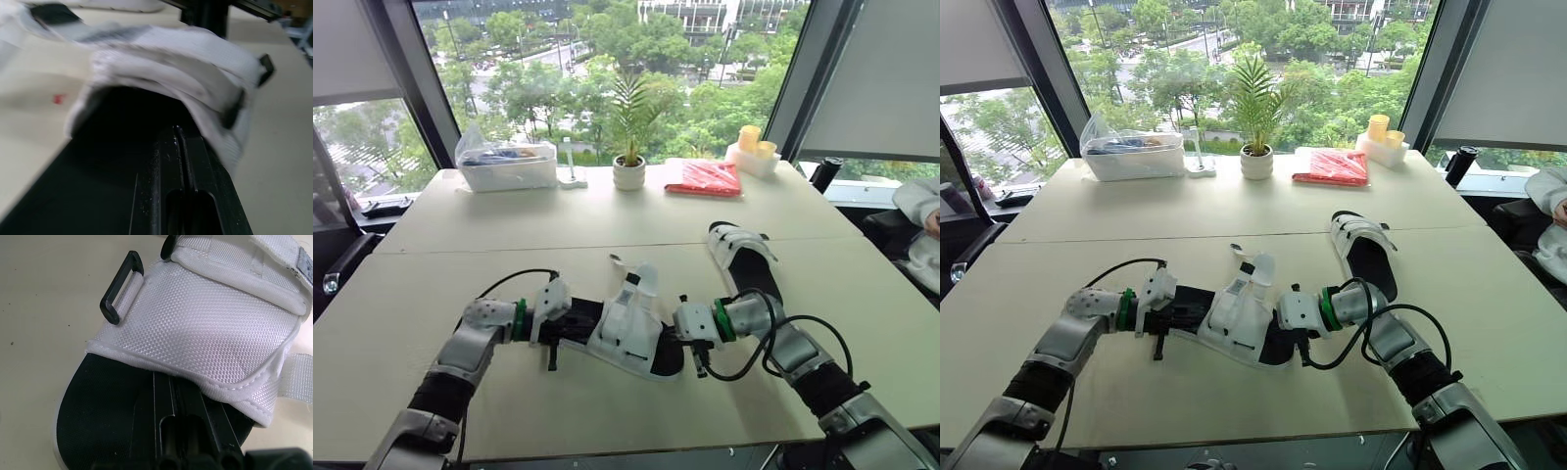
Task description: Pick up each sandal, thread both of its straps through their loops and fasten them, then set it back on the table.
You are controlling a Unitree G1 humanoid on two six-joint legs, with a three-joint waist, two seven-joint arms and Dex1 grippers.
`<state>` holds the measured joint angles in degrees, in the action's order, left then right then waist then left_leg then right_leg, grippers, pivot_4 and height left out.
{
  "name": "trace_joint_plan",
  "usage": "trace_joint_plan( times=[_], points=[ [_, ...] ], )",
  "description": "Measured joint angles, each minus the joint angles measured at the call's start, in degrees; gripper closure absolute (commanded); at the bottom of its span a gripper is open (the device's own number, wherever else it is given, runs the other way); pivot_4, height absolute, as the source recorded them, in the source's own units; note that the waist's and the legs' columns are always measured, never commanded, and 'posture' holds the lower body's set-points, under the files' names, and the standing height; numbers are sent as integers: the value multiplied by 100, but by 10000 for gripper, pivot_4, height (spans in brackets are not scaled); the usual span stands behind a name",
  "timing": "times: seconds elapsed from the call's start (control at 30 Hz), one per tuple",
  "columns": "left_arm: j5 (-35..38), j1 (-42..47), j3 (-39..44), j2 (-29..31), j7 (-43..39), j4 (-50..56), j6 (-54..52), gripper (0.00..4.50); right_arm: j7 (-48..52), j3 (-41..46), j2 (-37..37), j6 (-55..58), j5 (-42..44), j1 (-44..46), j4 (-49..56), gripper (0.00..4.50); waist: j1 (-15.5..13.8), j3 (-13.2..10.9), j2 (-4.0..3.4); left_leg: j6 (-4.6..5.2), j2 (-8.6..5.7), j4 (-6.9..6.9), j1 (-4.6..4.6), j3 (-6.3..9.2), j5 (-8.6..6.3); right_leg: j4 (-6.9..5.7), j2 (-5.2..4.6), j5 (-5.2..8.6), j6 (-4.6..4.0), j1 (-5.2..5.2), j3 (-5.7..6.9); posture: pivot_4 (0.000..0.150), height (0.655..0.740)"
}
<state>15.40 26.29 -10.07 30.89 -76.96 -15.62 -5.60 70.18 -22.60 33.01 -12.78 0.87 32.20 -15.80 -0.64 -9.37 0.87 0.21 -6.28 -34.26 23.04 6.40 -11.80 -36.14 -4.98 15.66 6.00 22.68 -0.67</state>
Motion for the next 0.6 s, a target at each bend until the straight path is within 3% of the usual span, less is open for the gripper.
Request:
trace_joint_plan(
  times=[0.4, 0.6],
  points=[
    [493, -699, -104, 397, -295, 1623, -1392, 44441, 88, 236, 4, 797, 236, -152, 321, 45000, -13, -1, -1, 2, -1, 0, 14, 1, -1, 1, -3, 1, -1, 4, -1, 1500, 7400],
    [502, -787, -139, 454, -217, 1711, -1374, 44441, 104, 239, 6, 859, 246, -198, 383, 45000, -11, -1, -2, 2, -1, 0, 15, 0, -1, 1, -3, 1, -1, 7, 0, 1500, 7400]
  ],
)
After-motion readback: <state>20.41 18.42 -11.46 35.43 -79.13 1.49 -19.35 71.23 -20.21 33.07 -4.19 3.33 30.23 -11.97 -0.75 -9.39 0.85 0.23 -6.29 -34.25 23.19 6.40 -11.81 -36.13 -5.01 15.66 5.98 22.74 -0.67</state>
